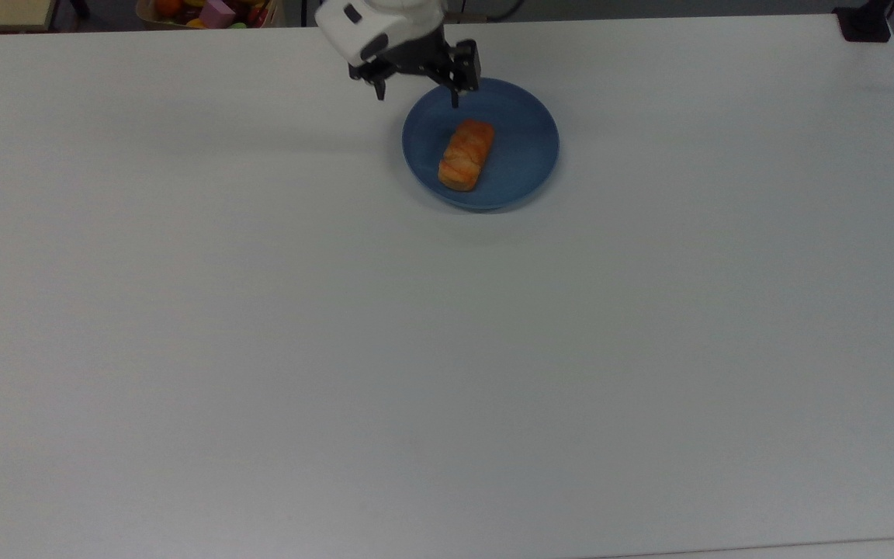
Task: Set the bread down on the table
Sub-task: 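Lower the gripper and close it on the bread roll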
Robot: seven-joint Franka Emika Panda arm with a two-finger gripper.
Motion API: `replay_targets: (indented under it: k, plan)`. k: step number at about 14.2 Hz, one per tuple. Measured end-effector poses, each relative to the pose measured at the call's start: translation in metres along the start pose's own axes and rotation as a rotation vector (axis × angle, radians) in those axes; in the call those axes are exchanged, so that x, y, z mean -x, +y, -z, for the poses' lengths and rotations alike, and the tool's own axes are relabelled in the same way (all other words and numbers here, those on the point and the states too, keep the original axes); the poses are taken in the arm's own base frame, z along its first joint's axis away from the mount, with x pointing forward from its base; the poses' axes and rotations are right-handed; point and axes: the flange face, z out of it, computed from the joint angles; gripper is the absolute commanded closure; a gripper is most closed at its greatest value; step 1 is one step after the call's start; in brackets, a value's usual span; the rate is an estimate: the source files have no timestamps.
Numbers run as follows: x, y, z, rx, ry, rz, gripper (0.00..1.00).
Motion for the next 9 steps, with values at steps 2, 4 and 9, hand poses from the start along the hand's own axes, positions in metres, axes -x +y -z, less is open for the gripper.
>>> replay_targets:
  k: [2, 4, 9]
  plan:
    - [-0.007, -0.016, -0.026, 0.017, -0.012, -0.019, 0.00]
    - [-0.012, -0.029, -0.048, 0.032, -0.024, -0.030, 0.00]
    - [-0.007, -0.061, -0.097, 0.065, -0.038, -0.035, 0.33]
